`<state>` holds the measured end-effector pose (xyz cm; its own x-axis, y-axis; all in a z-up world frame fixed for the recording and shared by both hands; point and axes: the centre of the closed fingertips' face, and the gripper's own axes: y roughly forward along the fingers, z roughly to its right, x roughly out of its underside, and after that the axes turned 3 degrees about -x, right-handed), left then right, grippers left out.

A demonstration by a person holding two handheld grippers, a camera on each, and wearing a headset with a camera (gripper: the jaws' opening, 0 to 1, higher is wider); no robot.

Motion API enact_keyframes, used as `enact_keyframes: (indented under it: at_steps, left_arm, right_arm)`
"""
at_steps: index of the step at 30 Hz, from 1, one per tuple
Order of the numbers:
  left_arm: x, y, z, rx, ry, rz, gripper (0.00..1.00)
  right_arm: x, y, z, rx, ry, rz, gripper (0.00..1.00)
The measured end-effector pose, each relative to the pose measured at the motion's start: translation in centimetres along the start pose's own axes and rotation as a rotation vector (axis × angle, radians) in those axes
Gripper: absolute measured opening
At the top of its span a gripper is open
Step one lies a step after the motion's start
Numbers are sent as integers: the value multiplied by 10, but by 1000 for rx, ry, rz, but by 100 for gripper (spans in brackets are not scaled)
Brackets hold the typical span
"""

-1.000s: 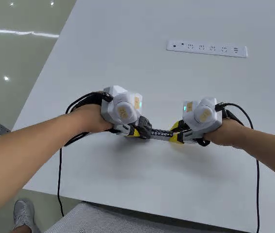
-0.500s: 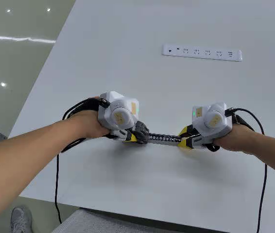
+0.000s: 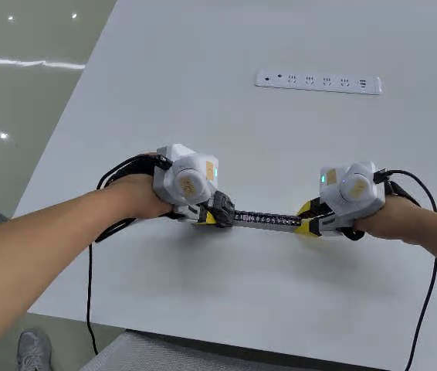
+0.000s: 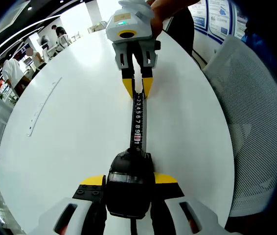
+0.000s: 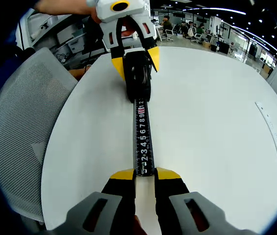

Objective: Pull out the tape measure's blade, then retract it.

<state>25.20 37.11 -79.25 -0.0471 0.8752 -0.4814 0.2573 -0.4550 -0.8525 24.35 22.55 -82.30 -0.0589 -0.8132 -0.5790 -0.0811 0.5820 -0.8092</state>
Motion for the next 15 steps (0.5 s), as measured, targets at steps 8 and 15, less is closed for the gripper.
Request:
enact_keyframes:
  at_steps: [8, 15]
  left_arm:
    - [0, 0, 0, 1, 3, -3, 30]
    - [0, 0, 0, 3, 5, -5, 30]
  right_arm:
    - [11, -10, -1, 3, 17, -7, 10]
    - [18, -16, -3, 4, 24, -19, 10]
